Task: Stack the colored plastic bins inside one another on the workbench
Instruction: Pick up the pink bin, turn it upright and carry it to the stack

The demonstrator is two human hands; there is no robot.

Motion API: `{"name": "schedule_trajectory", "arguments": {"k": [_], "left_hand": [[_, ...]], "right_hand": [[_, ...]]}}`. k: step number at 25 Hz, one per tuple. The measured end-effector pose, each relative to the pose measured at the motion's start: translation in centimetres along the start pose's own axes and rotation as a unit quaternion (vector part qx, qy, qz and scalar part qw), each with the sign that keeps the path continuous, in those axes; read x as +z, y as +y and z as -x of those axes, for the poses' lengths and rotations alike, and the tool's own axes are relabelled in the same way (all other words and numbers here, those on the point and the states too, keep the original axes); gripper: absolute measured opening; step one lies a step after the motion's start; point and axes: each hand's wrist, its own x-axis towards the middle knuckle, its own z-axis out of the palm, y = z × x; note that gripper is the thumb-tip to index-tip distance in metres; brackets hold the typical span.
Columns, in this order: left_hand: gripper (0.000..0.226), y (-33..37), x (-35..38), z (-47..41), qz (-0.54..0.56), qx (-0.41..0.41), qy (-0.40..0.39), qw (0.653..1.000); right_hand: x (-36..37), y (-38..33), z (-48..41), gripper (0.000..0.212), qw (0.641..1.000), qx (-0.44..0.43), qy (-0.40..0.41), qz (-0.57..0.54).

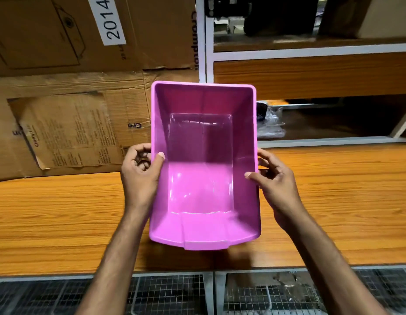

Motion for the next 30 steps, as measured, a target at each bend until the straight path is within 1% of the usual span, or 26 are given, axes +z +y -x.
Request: {"name": "schedule_trajectory", "arguments": {"k": [4,8,10,13,17,19,21,22,24,26,29,30], "left_hand": [[0.03,-1.9,-0.4,-0.1,-0.011,-0.055,-0.032,0.998],[0.058,-3.5,0.2,1.9,-0.048,-0.154,-0.104,0.981],[0.067,-4.5,0.4,2.8,-0.052,-0.196,-0.126,0.971],[0.066,-5.9,0.4,3.3,-0.033,-0.229,-0.123,0.965],[0.056,-5.4,0.2,2.8,-0.002,-0.222,-0.107,0.969],[0.045,-4.5,0.3,2.7,0.023,-0.225,-0.113,0.968],[0.034,-3.2,0.5,2.4,0.048,-0.243,-0.117,0.962],[0.03,-2.7,0.7,2.0,0.059,-0.262,-0.125,0.955],[0.023,-1.7,1.5,1.2,0.089,-0.318,-0.166,0.929],[0.018,-0.5,2.6,0.7,0.116,-0.37,-0.212,0.897],[0.013,0.9,5.5,1.1,0.121,-0.403,-0.277,0.864],[0.014,1.4,6.7,1.6,0.123,-0.413,-0.296,0.852]], "right_hand": [[1.6,-3.1,-0.1,0.063,0.999,-0.038,0.023,0.006],[4.5,-4.4,1.4,0.06,0.995,-0.07,0.055,0.038],[5.7,-4.3,2.4,0.059,0.99,-0.097,0.056,0.088],[6.2,-4.3,3.4,0.061,0.969,-0.129,0.041,0.206],[4.1,-4.9,2.3,0.056,0.954,-0.128,0.037,0.27],[2.8,-4.9,1.6,0.055,0.963,-0.095,0.032,0.251],[1.4,-5.2,1.0,0.052,0.99,-0.027,0.019,0.139],[0.7,-5.6,0.5,0.049,0.996,0.015,0.026,0.083],[-1.2,-6.1,-0.3,0.039,0.993,0.101,0.063,0.026],[-3.3,-6.1,-0.4,0.032,0.982,0.159,0.103,0.004],[-7.5,-5.8,0.2,0.022,0.963,0.225,0.145,-0.034],[-9.1,-5.8,0.8,0.026,0.956,0.245,0.148,-0.058]]}}
